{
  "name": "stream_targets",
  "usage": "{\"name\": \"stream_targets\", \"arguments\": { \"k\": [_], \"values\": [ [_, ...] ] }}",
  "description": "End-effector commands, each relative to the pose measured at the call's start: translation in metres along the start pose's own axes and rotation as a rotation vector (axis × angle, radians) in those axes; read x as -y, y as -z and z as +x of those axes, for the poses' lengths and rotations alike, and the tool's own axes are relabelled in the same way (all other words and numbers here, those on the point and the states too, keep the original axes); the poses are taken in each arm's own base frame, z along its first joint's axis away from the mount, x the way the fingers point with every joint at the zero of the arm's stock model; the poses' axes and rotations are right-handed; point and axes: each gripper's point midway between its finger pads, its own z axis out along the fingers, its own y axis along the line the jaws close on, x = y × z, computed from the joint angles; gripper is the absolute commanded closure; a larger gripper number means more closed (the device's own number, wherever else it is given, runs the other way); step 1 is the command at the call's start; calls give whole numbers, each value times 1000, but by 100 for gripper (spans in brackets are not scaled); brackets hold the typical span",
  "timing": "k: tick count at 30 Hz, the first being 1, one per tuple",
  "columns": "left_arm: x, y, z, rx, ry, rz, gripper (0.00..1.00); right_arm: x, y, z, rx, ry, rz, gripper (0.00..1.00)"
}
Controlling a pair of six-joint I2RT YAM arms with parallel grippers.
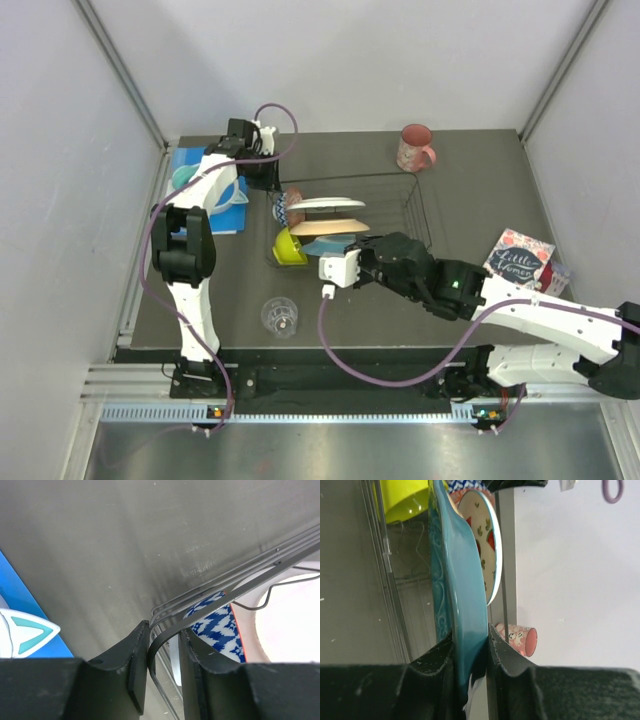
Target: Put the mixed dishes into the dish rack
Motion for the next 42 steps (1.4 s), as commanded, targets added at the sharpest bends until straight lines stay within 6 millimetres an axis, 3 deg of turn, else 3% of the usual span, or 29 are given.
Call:
{"name": "stream_targets", "arguments": {
  "k": [1,7,19,28,35,40,42],
  "values": [
    [28,14,8,-26,-50,78,70,51,-1,-22,119,-58,172,100],
    [31,17,14,-45,-74,95,80,47,-14,-16,118,-52,152,100],
    [33,22,19,-55,-96,102,81,35,-47,6,104,-69,135,100],
    [33,24,18,-48,-101,102,81,24,-74,6,116,-112,108,100],
    [33,26,18,-46,-108,98,79,14,-93,3,128,-146,77,100],
    [33,26,19,-50,-108,99,66,15,-106,7,97,-159,92,100],
    [32,27,20,-53,-110,93,62,17,-107,7,81,-170,90,89]
  ]
}}
